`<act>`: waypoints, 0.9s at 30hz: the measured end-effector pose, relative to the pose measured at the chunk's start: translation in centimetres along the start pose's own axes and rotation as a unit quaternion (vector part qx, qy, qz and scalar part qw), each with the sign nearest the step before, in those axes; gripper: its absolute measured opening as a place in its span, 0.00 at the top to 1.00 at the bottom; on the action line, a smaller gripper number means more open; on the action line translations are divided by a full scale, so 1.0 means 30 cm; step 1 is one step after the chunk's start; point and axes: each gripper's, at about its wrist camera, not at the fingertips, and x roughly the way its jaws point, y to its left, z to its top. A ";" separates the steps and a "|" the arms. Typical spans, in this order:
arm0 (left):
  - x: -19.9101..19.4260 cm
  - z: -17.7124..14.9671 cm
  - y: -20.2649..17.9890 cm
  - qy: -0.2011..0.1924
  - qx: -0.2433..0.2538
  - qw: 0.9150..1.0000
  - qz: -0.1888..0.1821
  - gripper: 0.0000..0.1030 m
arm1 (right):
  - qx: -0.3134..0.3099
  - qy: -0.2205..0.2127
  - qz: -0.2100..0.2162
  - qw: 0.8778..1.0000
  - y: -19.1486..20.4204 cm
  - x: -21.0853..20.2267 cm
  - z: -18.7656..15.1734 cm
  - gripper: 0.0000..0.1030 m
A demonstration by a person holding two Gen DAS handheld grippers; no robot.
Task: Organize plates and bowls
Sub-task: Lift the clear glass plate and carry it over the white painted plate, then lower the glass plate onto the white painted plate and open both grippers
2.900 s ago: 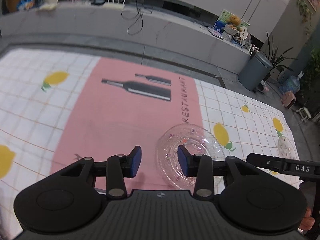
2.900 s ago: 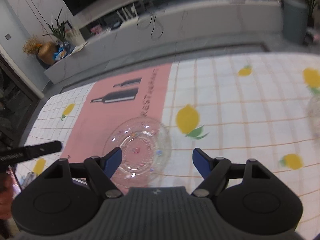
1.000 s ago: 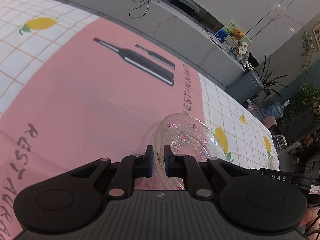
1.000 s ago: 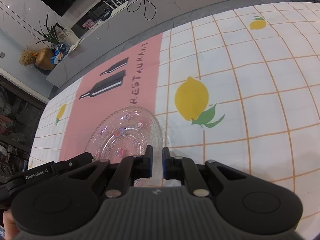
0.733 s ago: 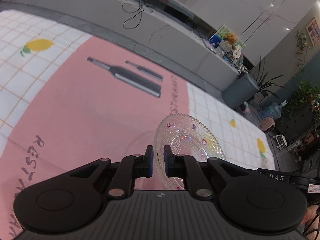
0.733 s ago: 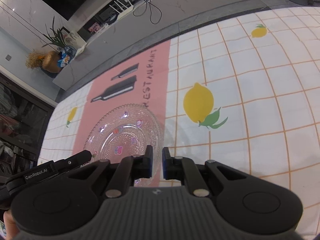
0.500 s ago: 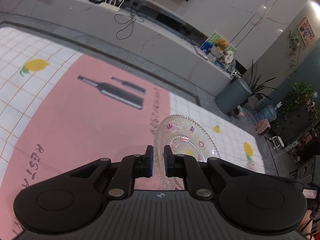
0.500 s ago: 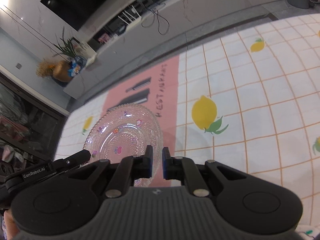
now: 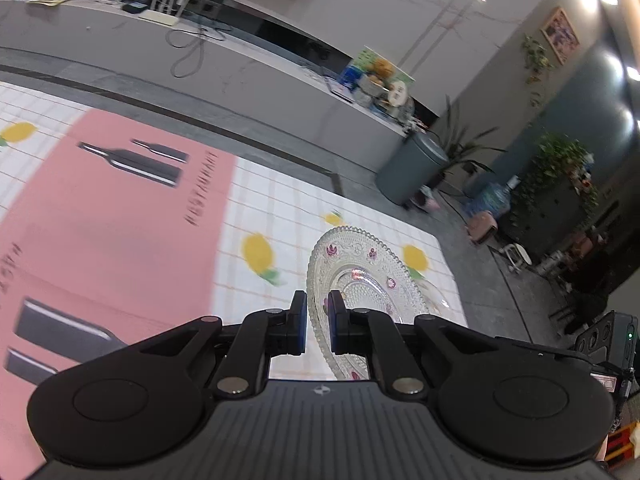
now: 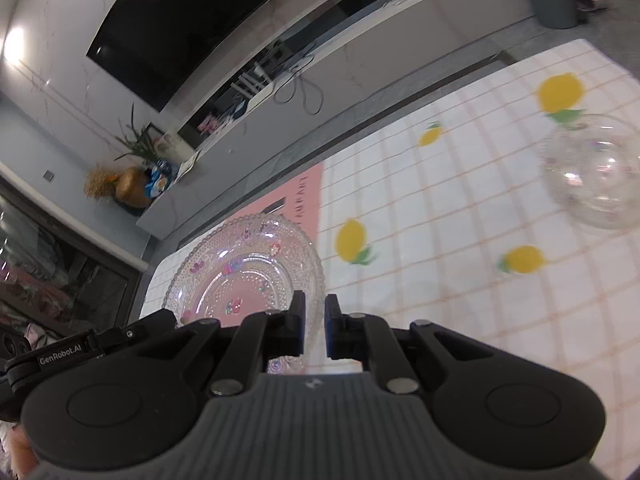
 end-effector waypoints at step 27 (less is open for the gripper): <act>0.218 -0.449 -0.057 0.096 -0.003 0.995 -0.012 0.89 | 0.047 0.003 -0.080 0.996 -0.409 -0.219 -0.266 0.95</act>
